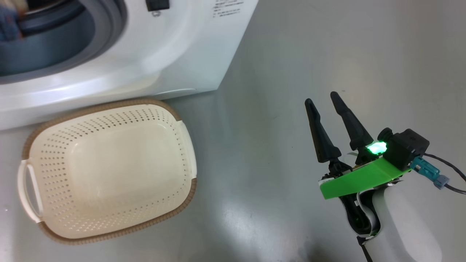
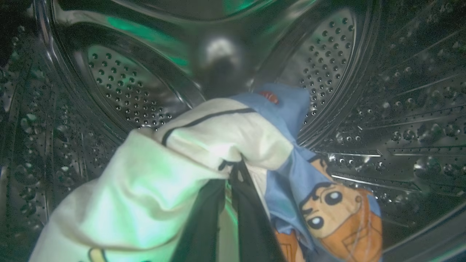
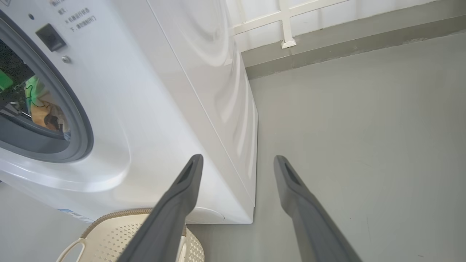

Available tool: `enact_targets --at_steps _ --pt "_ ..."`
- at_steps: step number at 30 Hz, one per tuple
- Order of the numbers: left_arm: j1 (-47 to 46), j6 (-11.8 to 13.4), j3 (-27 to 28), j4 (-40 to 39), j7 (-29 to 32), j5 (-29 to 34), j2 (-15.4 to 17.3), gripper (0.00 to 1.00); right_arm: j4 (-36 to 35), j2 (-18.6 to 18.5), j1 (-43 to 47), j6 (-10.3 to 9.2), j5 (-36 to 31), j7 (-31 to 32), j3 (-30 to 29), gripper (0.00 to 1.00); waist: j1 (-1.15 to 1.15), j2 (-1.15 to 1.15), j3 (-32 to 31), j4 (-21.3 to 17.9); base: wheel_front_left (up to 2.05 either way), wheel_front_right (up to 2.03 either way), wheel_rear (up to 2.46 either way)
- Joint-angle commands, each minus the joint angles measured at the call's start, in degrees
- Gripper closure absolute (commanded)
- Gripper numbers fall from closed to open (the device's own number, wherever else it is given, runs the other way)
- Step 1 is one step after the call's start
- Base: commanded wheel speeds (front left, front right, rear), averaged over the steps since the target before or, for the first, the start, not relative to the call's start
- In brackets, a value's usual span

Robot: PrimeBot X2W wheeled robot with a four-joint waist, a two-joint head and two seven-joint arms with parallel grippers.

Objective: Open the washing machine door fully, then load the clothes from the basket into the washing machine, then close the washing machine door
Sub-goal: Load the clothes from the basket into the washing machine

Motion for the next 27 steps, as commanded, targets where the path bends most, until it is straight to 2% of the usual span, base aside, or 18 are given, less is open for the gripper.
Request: enact_targets --at_steps 1,5,6,7,8,9,19,27 --pt "-1.4 -0.1 1.8 -2.0 -0.4 1.5 3.2 1.00 -1.2 0.6 0.3 0.10 0.4 -0.4 1.0 0.00 0.00 0.00 0.8 -0.7 0.00 0.00 0.00" --pt "-1.0 -0.1 3.3 -1.6 -0.4 3.9 3.1 1.00 -1.2 0.9 0.2 0.10 0.4 -0.4 1.2 0.00 0.00 0.00 1.2 -1.5 0.00 0.00 0.00" --pt "-0.8 -0.1 3.3 -0.8 -0.4 4.2 3.0 0.87 -1.2 0.9 0.2 0.10 0.4 -0.4 1.4 0.00 0.00 0.00 1.2 -1.6 0.00 0.00 0.00" --pt "-0.6 -0.1 3.1 0.1 -0.4 4.7 3.0 0.58 -1.1 1.0 0.2 0.10 0.4 -0.4 1.5 0.00 0.00 0.00 1.2 -1.8 0.00 0.00 0.00" --pt "-0.6 -0.1 3.2 0.9 -0.4 5.0 3.1 0.10 -1.1 1.1 0.1 0.10 0.5 -0.4 1.6 0.00 0.00 0.00 1.3 -1.9 0.00 0.00 0.00" --pt "-0.6 -0.1 3.3 2.0 -0.4 5.0 2.9 0.00 -1.1 1.1 0.1 0.10 0.5 -0.4 1.6 0.00 0.00 0.00 1.3 -2.0 0.00 0.00 0.00" --pt "-1.8 -0.1 1.8 6.5 -0.4 4.2 2.4 0.00 -1.0 1.5 0.0 0.10 0.4 -0.4 1.1 0.00 0.00 0.00 1.4 -1.8 0.00 0.00 0.00" --pt "0.3 -0.1 2.0 6.0 -0.4 2.6 2.0 0.00 -1.0 1.4 -0.2 0.10 0.3 -0.4 0.8 0.00 0.00 0.00 1.1 -1.1 0.00 0.00 0.00"
